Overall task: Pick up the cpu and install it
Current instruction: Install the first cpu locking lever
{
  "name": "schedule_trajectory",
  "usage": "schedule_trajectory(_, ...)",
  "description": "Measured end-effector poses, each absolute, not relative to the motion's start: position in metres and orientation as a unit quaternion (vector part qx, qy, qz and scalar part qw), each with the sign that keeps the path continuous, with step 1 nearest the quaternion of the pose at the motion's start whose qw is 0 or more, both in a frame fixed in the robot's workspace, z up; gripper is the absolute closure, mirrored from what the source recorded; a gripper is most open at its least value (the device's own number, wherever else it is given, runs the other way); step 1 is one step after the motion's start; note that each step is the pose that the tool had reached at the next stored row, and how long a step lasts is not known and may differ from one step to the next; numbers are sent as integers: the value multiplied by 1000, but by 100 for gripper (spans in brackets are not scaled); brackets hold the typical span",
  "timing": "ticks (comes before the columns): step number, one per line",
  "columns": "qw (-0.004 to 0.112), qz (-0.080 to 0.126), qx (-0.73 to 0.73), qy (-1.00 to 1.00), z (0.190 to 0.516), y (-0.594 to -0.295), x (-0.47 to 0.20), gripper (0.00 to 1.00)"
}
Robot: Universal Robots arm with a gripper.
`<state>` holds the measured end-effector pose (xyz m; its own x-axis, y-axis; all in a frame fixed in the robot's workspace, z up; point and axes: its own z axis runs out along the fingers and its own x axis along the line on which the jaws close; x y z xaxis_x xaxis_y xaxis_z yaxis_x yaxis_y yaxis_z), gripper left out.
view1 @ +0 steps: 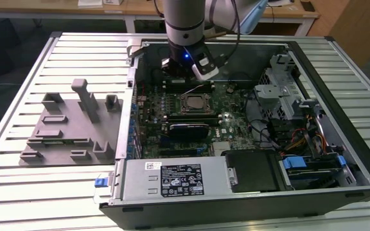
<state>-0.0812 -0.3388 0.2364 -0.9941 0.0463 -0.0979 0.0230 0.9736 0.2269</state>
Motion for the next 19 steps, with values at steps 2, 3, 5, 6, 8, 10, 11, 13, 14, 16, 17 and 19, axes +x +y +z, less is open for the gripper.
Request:
schedule_trajectory(2,52,113,25,992,236,-339,-81,89)
schedule_trajectory(3,53,113,28,992,235,-339,-81,89)
schedule_trajectory(5,53,112,35,992,234,-339,-81,89)
schedule_trajectory(6,54,112,38,992,234,-339,-81,89)
schedule_trajectory(8,54,112,42,991,234,-339,-80,89)
schedule_trajectory(10,55,111,47,991,233,-339,-80,89)
schedule_trajectory(11,55,111,49,991,233,-339,-80,89)
schedule_trajectory(13,56,110,54,991,233,-339,-80,89)
schedule_trajectory(14,56,110,56,991,233,-339,-80,89)
schedule_trajectory(16,57,110,63,990,232,-339,-79,89)
schedule_trajectory(17,57,110,67,990,231,-339,-79,89)
schedule_trajectory(19,58,109,77,989,231,-339,-79,89)
